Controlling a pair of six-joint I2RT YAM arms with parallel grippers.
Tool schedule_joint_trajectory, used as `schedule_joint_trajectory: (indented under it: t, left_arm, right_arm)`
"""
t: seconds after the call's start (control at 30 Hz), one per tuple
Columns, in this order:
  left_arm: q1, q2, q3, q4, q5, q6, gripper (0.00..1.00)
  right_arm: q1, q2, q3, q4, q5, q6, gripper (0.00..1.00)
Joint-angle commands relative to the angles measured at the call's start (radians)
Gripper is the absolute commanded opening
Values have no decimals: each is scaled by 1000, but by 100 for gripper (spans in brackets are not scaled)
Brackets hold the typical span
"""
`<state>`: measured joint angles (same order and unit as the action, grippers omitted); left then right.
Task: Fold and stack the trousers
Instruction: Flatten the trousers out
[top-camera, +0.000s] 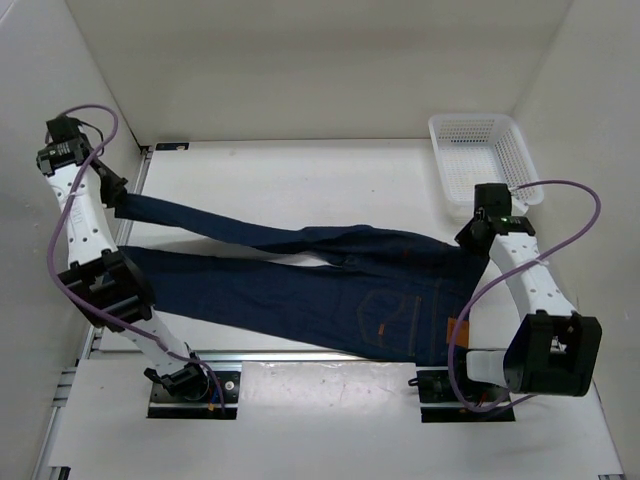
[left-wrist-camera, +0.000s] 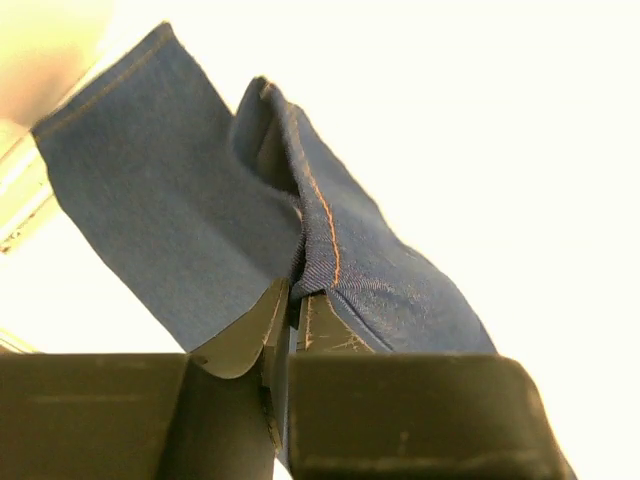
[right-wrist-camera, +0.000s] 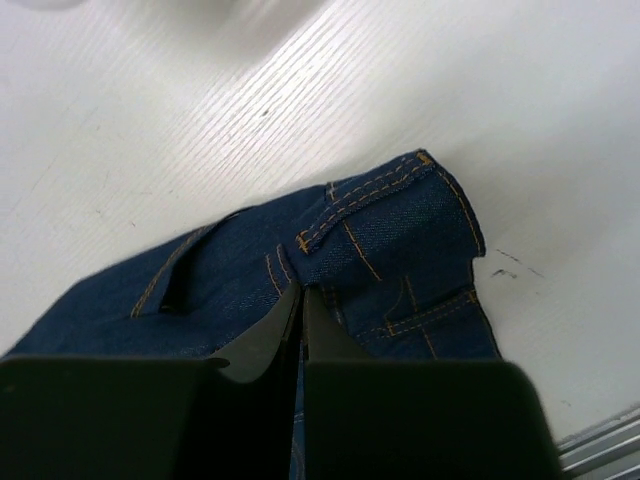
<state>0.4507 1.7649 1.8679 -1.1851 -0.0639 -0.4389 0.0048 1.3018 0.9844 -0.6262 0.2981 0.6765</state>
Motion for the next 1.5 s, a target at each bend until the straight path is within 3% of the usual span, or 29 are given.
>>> schedule_joint_trajectory:
  t: [0.0, 0.2, 0.37, 0.4, 0.43, 0.5, 0.53, 0.57, 0.63, 0.83, 0.9, 0.93, 0.97, 1.0, 1.03, 1.23, 1.27, 1.33, 1.47]
  left_arm:
    - [2, -45, 86, -83, -14, -9, 10]
    - [2, -19, 201, -107, 13, -9, 10]
    - [-32, 246, 327, -61, 68, -20, 10]
    - [-41, 299, 424, -61, 81, -20, 10]
    - [-41, 414, 489, -61, 81, -20, 14]
    - [-67, 493, 650, -88, 58, -18, 50]
    - [-67, 528, 680, -88, 58, -18, 72]
    - [-67, 528, 697, -74, 108, -18, 87]
    - [-87, 528, 688, -44, 119, -18, 94]
    - [-122, 395, 420, 15, 84, 38, 91]
    - [-135, 331, 340, 40, 66, 48, 83]
    - [-145, 308, 258, 56, 65, 48, 74]
    - [-156, 286, 219, 74, 65, 63, 44]
    - [-156, 257, 185, 87, 75, 63, 27]
    - [-168, 257, 154, 96, 85, 63, 12]
    - [-332, 297, 80, 110, 57, 40, 10]
    - [-348, 309, 80, 110, 56, 40, 15]
    - [-369, 369, 80, 110, 42, 31, 24]
    - [-369, 485, 149, 110, 56, 31, 21]
  right_arm:
    - [-32, -88, 51, -38, 75, -14, 0]
    - [-88, -108, 91, -70, 182, -54, 0]
    - [-97, 54, 189, -20, 182, -45, 0]
    - [-97, 92, 219, -9, 182, -31, 0]
    - [-97, 173, 253, -29, 182, -22, 9]
    - [-115, 233, 348, -58, 150, -12, 24]
    - [-115, 252, 368, -70, 138, -21, 48]
    - [-115, 252, 369, -70, 127, -32, 55]
    - [-115, 238, 369, -57, 118, -47, 70]
    - [-115, 169, 321, -76, 78, -75, 67]
    - [-115, 128, 278, -76, 59, -75, 49]
    - [-115, 114, 263, -76, 46, -75, 38]
    - [-115, 103, 248, -76, 1, -75, 23]
    - [-115, 84, 231, -76, -31, -86, 5]
    - [-105, 83, 197, -76, -63, -86, 0]
    - [51, 63, 70, -36, -214, -86, 0]
    - [81, 88, 50, -36, -214, -77, 1]
    - [148, 114, 40, -18, -226, -63, 8]
    - [159, 255, 28, 26, -235, -31, 11]
